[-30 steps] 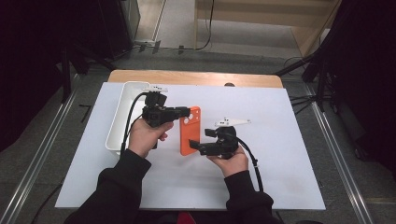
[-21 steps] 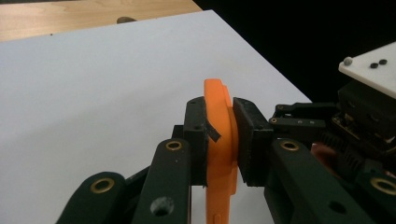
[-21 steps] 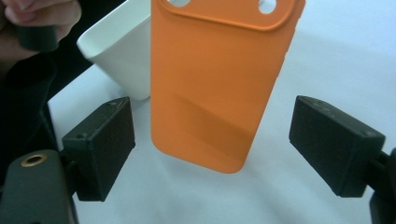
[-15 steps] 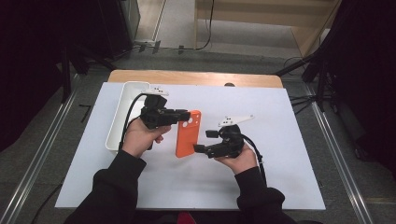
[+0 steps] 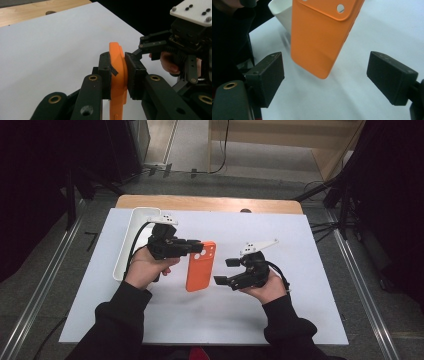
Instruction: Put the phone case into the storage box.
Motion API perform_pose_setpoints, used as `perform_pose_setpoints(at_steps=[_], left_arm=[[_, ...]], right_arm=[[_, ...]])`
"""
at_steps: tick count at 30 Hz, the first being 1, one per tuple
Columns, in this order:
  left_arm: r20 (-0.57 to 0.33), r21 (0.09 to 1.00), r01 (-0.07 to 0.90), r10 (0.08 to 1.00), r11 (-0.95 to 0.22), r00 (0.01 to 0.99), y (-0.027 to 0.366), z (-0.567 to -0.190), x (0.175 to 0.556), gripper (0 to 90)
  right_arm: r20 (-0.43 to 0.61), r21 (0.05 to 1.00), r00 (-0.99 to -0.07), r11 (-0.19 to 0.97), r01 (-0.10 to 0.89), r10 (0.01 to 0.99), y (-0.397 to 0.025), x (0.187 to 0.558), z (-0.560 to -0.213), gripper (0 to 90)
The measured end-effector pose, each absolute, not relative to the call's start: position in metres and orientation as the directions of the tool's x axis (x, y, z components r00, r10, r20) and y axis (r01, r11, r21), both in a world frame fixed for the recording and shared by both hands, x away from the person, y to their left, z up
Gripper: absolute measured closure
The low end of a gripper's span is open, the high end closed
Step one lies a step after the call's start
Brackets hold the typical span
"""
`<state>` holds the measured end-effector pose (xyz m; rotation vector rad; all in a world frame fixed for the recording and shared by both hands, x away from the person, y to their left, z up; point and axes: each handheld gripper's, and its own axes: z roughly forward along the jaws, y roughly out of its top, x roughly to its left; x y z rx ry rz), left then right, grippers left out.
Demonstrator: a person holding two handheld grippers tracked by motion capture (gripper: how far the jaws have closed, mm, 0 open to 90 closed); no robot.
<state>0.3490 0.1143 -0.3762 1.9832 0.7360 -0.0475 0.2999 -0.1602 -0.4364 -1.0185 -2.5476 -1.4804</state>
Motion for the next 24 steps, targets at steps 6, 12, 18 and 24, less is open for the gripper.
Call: perform_pose_setpoints(at_steps=[6,12,18,24], left_arm=[[-0.332,0.789,0.504,0.446,-0.352,0.831,0.115,-0.377,0.347,76.2],[-0.334,0.789,0.482,0.394,-0.38,0.856,0.116,-0.375,0.344,76.2],[-0.343,0.788,0.474,0.36,-0.393,0.868,0.119,-0.375,0.344,76.2],[-0.331,0.782,0.455,0.336,-0.425,0.882,0.118,-0.377,0.342,76.1]], right_arm=[[0.32,0.77,-0.806,0.359,0.528,0.498,-0.165,0.301,-0.429,13.3],[0.306,0.765,-0.83,0.399,0.506,0.466,-0.168,0.303,-0.42,14.7],[0.297,0.762,-0.848,0.427,0.488,0.438,-0.17,0.305,-0.413,20.9],[0.284,0.751,-0.867,0.467,0.466,0.409,-0.169,0.309,-0.411,21.1]])
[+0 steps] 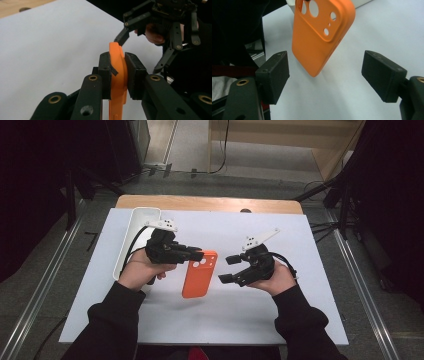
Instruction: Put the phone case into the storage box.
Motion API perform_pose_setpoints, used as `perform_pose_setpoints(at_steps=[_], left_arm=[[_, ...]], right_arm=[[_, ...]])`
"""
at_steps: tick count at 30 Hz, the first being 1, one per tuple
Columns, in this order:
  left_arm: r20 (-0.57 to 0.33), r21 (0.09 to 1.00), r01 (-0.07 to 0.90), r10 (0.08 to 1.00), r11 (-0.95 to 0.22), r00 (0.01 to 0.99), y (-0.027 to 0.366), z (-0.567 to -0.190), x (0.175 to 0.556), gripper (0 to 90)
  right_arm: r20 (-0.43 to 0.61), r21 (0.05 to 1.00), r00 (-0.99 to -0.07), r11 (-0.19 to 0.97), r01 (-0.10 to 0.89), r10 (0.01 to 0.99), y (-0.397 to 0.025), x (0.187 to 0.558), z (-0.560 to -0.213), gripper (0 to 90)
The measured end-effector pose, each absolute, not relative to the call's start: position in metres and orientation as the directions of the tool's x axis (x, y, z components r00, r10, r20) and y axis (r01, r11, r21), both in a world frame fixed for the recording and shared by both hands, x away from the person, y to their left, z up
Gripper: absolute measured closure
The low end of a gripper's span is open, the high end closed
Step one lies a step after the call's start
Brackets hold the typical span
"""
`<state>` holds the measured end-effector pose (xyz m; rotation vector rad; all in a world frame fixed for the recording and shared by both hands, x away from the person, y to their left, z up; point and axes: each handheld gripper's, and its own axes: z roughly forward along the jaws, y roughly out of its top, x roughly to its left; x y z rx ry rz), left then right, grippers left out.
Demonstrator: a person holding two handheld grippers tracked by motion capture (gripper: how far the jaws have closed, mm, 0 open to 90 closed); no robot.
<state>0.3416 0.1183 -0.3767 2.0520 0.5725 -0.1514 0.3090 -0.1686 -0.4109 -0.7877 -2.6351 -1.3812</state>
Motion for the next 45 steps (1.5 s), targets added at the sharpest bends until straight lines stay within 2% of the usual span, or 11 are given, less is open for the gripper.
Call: perform_pose_setpoints(at_steps=[15,30,40,45], left_arm=[[-0.302,0.781,0.405,0.28,-0.475,0.911,0.112,-0.379,0.338,76.1],[-0.346,0.751,0.412,0.223,-0.516,0.911,0.104,-0.38,0.341,76.0],[-0.367,0.748,0.404,0.179,-0.526,0.913,0.099,-0.382,0.34,76.0],[-0.361,0.749,0.395,0.172,-0.532,0.916,0.098,-0.384,0.34,76.0]], right_arm=[[0.257,0.746,-0.907,0.528,0.405,0.333,-0.169,0.318,-0.405,22.0],[0.275,0.731,-0.918,0.558,0.392,0.285,-0.163,0.324,-0.407,23.2],[0.293,0.738,-0.923,0.555,0.384,0.25,-0.162,0.329,-0.408,27.1],[0.3,0.739,-0.926,0.558,0.377,0.228,-0.161,0.331,-0.41,33.0]])
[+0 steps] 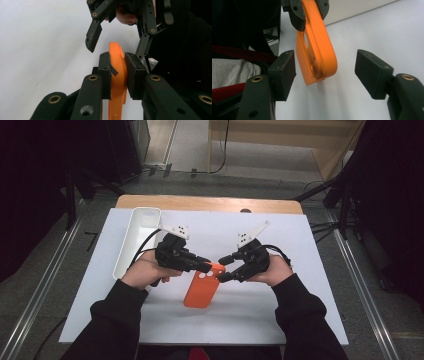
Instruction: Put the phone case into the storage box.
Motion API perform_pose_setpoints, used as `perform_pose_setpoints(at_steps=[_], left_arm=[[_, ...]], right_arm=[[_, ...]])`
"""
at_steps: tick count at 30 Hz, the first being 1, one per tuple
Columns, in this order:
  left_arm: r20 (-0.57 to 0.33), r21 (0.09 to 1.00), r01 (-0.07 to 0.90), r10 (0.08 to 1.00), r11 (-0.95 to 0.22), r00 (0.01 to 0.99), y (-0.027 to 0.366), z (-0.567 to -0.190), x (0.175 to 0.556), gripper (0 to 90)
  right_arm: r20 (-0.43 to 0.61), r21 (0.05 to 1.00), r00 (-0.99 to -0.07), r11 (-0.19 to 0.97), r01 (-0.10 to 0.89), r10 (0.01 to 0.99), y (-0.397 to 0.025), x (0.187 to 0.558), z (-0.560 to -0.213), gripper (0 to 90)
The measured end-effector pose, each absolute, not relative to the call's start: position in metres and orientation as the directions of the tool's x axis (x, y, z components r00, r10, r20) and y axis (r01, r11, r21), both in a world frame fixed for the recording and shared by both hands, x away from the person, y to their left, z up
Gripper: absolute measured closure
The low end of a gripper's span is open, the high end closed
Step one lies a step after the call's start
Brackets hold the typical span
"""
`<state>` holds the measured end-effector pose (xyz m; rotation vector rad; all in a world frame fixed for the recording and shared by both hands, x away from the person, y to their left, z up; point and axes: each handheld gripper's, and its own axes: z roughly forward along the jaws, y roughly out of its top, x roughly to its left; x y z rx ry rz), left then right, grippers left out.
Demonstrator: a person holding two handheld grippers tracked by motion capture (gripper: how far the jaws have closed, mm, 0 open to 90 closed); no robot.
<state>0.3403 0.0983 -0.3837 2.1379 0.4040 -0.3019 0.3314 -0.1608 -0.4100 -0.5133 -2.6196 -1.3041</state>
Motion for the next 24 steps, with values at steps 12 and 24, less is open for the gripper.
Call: perform_pose_setpoints(at_steps=[12,24], left_arm=[[-0.376,0.738,0.396,0.154,-0.547,0.914,0.0962,-0.3873,0.3426,76.0],[-0.393,0.73,0.387,0.117,-0.563,0.912,0.0943,-0.3898,0.342,75.9]], right_arm=[[0.339,0.739,-0.925,0.559,0.375,0.173,-0.1583,0.3376,-0.4158,45.8],[0.378,0.745,-0.92,0.556,0.369,0.104,-0.1604,0.3392,-0.4191,66.9]])
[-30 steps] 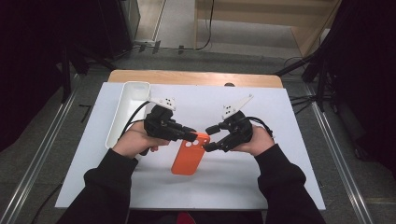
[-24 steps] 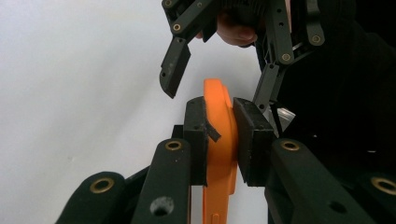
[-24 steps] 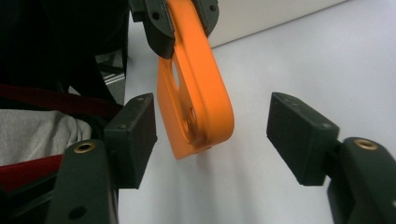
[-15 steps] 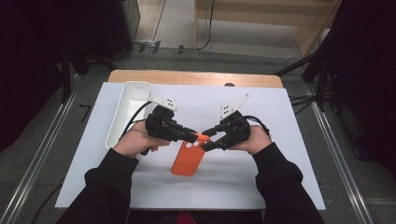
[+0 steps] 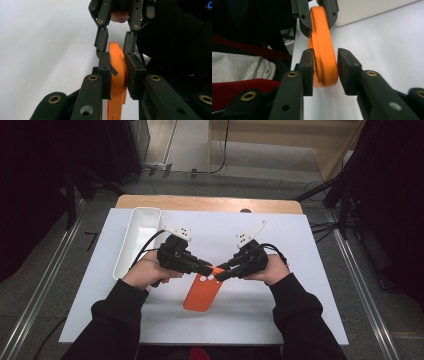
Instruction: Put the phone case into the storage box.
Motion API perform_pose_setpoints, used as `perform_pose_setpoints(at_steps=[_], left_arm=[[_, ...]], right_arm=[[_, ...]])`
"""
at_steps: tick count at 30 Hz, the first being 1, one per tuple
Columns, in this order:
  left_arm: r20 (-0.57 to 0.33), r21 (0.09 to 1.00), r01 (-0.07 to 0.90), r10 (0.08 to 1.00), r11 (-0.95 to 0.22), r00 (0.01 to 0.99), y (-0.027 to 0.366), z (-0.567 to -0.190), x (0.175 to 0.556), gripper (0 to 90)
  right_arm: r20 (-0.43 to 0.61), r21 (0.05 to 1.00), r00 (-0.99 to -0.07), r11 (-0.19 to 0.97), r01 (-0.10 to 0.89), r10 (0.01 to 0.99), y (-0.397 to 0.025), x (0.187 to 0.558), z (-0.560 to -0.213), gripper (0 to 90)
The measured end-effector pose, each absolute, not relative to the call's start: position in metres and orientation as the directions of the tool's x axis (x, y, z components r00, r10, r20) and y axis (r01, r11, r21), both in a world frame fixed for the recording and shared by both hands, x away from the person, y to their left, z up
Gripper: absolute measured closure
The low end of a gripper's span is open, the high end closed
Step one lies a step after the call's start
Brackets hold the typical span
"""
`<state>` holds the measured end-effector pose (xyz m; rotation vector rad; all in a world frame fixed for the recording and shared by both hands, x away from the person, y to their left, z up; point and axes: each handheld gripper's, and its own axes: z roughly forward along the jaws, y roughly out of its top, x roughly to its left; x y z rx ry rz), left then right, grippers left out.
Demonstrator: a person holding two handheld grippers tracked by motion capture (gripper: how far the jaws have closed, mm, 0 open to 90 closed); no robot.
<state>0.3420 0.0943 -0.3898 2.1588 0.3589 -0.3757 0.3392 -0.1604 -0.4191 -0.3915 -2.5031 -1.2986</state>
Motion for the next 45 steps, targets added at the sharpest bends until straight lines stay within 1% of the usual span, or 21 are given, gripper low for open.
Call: perform_pose_setpoints(at_steps=[3,10,14,20,22,24,26,28,31,34,38,41,45], left_arm=[[-0.392,0.729,0.382,0.111,-0.568,0.913,0.094,-0.39,0.342,75.9],[-0.406,0.731,0.389,0.102,-0.561,0.908,0.095,-0.39,0.343,75.6],[-0.397,0.734,0.375,0.09,-0.566,0.914,0.095,-0.39,0.342,75.4],[-0.397,0.739,0.379,0.094,-0.558,0.913,0.095,-0.389,0.342,73.1],[-0.396,0.739,0.383,0.103,-0.554,0.912,0.095,-0.389,0.342,69.3],[-0.393,0.743,0.388,0.113,-0.546,0.912,0.096,-0.388,0.342,60.1],[-0.391,0.745,0.393,0.124,-0.539,0.912,0.097,-0.387,0.342,54.7],[-0.385,0.749,0.4,0.143,-0.528,0.912,0.097,-0.385,0.342,46.7],[-0.369,0.763,0.392,0.151,-0.514,0.917,0.098,-0.384,0.341,41.8],[-0.331,0.777,0.372,0.175,-0.507,0.927,0.098,-0.382,0.339,37.1],[-0.314,0.793,0.371,0.198,-0.483,0.929,0.1,-0.38,0.34,32.5],[-0.333,0.791,0.403,0.23,-0.461,0.915,0.101,-0.378,0.342,31.1],[-0.324,0.799,0.41,0.26,-0.44,0.91,0.102,-0.377,0.342,30.7]], right_arm=[[0.386,0.747,-0.918,0.554,0.368,0.088,-0.16,0.339,-0.42,70.6],[0.387,0.756,-0.92,0.549,0.357,0.065,-0.159,0.339,-0.421,73.4],[0.389,0.756,-0.92,0.552,0.352,0.052,-0.159,0.338,-0.42,74.0],[0.4,0.748,-0.915,0.557,0.362,0.057,-0.16,0.337,-0.418,74.5],[0.398,0.743,-0.915,0.562,0.363,0.065,-0.16,0.337,-0.417,74.6],[0.398,0.738,-0.914,0.565,0.368,0.076,-0.16,0.337,-0.418,74.6],[0.412,0.733,-0.908,0.564,0.38,0.076,-0.161,0.338,-0.418,74.5],[0.427,0.73,-0.9,0.557,0.397,0.083,-0.162,0.338,-0.417,74.6],[0.429,0.731,-0.898,0.546,0.409,0.099,-0.164,0.338,-0.414,74.6],[0.44,0.72,-0.89,0.544,0.431,0.122,-0.165,0.338,-0.413,74.6],[0.465,0.701,-0.872,0.536,0.47,0.157,-0.166,0.339,-0.411,74.6],[0.464,0.697,-0.868,0.531,0.482,0.178,-0.167,0.339,-0.408,74.7],[0.494,0.678,-0.841,0.509,0.53,0.218,-0.17,0.341,-0.407,74.7]])
